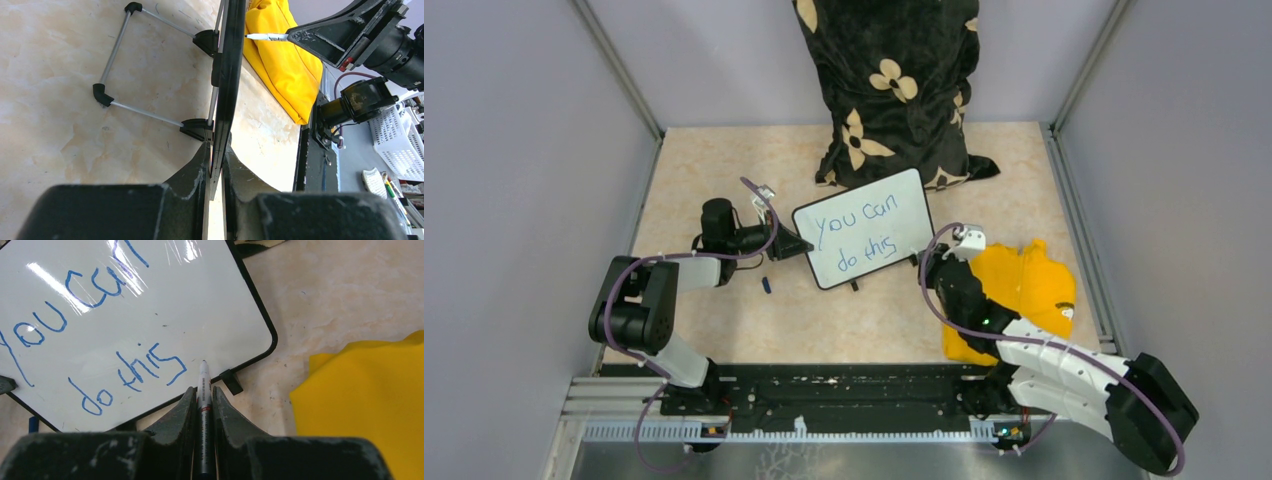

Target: Write a sentence on the whiteboard

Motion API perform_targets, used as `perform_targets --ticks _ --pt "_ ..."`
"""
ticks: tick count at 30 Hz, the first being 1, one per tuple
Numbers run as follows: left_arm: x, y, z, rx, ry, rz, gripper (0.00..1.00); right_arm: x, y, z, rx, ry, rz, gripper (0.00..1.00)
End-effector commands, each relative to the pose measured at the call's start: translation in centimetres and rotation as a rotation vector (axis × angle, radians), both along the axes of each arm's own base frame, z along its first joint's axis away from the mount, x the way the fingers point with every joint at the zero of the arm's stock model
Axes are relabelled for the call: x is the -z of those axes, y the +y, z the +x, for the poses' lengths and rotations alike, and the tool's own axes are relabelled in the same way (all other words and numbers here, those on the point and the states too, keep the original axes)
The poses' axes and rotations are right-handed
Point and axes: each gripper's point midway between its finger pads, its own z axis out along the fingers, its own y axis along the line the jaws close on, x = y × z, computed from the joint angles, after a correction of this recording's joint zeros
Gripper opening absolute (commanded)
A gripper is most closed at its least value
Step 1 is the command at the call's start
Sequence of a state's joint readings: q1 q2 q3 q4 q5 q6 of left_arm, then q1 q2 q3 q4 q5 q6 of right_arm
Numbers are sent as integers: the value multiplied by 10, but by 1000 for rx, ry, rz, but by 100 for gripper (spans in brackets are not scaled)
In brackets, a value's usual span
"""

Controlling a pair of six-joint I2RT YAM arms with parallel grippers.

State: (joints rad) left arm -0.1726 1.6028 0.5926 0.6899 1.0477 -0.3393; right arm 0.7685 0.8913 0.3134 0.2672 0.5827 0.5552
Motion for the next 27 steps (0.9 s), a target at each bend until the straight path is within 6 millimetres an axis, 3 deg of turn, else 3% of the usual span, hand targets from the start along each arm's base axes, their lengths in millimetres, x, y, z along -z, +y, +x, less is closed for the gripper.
perform_targets --ticks 1,27 --pt "26 3 1 -40 83 49 17 -14 2 9 25 -40 95 0" --pt "28 3 1 -39 86 52 17 -18 17 23 -5 -46 131 0"
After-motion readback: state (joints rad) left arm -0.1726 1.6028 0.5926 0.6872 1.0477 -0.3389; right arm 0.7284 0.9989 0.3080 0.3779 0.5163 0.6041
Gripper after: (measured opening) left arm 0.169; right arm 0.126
